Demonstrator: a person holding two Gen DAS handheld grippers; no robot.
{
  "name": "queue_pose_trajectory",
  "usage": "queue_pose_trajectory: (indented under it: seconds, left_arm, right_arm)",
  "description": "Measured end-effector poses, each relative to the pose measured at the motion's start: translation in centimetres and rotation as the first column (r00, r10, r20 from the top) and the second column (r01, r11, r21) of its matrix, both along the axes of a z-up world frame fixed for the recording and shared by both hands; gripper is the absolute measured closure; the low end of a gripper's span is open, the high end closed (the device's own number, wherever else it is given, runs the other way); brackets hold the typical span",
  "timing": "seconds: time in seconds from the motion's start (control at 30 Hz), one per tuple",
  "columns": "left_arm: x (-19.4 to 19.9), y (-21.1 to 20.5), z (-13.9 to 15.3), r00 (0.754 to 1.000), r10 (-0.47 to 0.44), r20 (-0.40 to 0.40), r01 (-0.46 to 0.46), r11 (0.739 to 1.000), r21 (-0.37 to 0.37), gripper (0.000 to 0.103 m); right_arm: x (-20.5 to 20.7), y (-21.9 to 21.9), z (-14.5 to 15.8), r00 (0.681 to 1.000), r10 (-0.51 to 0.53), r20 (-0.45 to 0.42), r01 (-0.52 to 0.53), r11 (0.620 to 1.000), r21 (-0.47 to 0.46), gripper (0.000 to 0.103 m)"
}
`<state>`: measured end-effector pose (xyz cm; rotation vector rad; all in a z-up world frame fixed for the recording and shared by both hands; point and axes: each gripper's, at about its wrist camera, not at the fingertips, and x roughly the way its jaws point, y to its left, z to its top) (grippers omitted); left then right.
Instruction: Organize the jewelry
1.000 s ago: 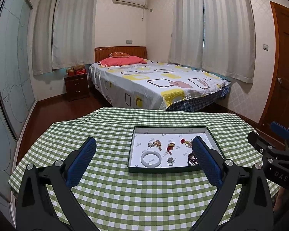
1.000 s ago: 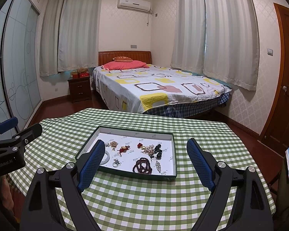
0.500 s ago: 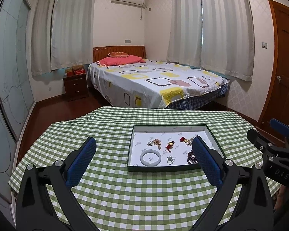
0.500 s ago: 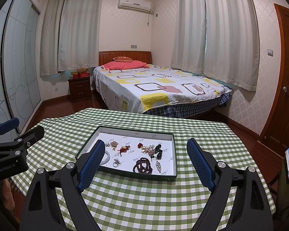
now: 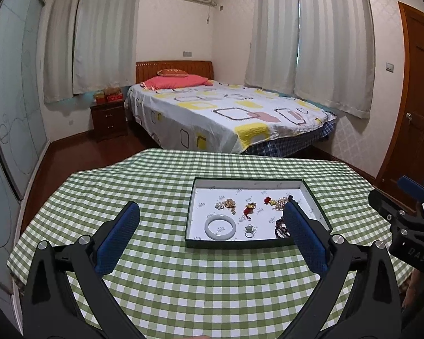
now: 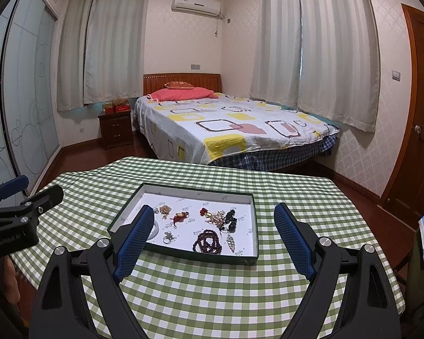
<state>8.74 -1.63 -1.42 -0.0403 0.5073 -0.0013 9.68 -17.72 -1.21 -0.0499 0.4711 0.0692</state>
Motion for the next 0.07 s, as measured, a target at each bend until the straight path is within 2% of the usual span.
queue_pose_trajectory:
  seconds: [0.07]
  left_arm:
    - [0.68,0.56,-0.58,1.000,0.009,-0.021,-0.010,1.000,-0.013,0.004]
  right_arm:
    - [0.42,-0.47,-0.48,1.000,-0.005,-0.012,0.005,1.000,0.001,0.019]
